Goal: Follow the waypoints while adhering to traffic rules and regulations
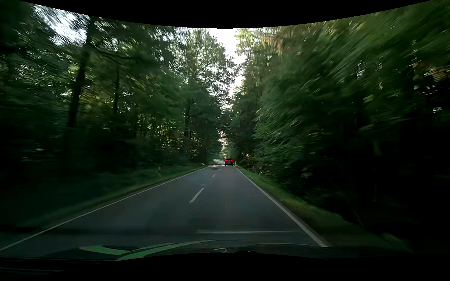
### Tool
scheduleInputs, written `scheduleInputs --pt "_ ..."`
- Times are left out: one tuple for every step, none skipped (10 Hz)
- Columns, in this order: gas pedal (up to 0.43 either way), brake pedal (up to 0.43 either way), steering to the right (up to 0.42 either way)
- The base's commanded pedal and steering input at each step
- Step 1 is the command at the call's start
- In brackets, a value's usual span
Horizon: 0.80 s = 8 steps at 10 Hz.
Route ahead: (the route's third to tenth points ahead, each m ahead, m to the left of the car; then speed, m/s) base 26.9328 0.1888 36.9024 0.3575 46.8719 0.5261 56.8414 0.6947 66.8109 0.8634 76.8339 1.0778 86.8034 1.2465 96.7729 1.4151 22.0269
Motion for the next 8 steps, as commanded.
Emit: scheduleInputs --pt "0.118 0.0 0.0" --pt "0.118 0.0 0.0" --pt "0.118 0.0 0.002" --pt "0.118 0.0 0.003" --pt "0.118 0.0 0.003" --pt "0.118 0.0 0.003" --pt "0.118 0.0 0.002" --pt "0.118 0.0 0.0"
